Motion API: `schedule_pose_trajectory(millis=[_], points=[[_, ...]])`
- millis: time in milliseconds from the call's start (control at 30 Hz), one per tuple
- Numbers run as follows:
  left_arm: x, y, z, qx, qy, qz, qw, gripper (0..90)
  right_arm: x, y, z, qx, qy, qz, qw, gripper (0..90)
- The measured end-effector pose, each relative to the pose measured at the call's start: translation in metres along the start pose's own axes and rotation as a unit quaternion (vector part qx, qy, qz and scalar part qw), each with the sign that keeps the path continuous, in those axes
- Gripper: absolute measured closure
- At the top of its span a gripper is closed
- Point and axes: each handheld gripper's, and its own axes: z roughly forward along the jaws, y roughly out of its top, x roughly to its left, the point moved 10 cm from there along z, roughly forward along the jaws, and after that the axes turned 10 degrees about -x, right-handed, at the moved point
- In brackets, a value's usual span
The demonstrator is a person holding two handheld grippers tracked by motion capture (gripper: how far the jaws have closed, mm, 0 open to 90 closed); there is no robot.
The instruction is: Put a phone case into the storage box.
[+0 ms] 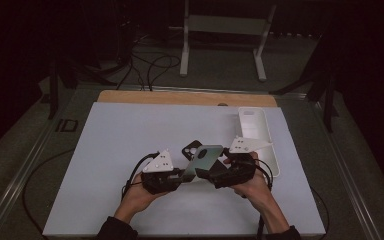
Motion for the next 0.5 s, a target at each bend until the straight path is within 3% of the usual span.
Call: schedule_pose_trajectory(millis=[267, 500], points=[[0.009, -0.001, -0.002, -0.003, 0.034, -0.005, 0.9994, 81.0, -0.009, 0.003, -0.003, -0.004, -0.046, 0.011, 0.9989, 12.4], [0.012, -0.002, -0.001, -0.002, 0.051, -0.008, 0.9987, 80.9, -0.009, 0.011, -0.005, -0.021, -0.059, 0.035, 0.9974, 12.4]])
